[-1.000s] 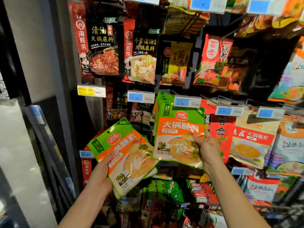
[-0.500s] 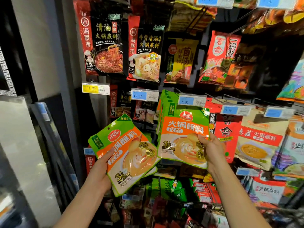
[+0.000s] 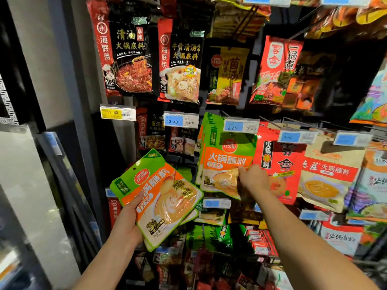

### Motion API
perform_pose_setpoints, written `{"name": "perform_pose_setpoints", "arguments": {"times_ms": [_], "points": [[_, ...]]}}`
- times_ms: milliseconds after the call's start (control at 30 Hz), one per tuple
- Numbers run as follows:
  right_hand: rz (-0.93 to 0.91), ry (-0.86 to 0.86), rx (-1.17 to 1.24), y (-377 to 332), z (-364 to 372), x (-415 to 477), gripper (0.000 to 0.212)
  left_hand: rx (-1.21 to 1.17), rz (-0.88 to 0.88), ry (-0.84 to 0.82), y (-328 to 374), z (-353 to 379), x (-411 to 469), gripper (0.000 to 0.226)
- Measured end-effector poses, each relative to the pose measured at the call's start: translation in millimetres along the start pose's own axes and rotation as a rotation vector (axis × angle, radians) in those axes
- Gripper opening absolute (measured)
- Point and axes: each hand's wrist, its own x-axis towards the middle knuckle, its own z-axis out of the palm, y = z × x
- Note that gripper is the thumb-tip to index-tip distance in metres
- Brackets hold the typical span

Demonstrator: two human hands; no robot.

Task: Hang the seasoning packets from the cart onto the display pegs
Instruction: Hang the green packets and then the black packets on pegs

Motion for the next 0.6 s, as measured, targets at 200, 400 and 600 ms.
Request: {"name": "perform_pose_setpoints", "arguments": {"times_ms": [200,400,600], "points": [[-0.125,-0.117,0.296,0.8,-7.8,-44.9,0.034,0.116,-0.077,-0.066,-13.0,21.0,-5.5,0.033],[-0.251,-0.462,0.600,8.4,11.2,-84.7,0.037,0.270,-0.141,-0.181,-36.1,50.9,-15.4,0.043],[-0.083,-0.380,0.847,39.0,13.5,-80.9,0.044,0.318,-0.058,-0.172,-42.3,66.4,-16.6,0.033]]}}
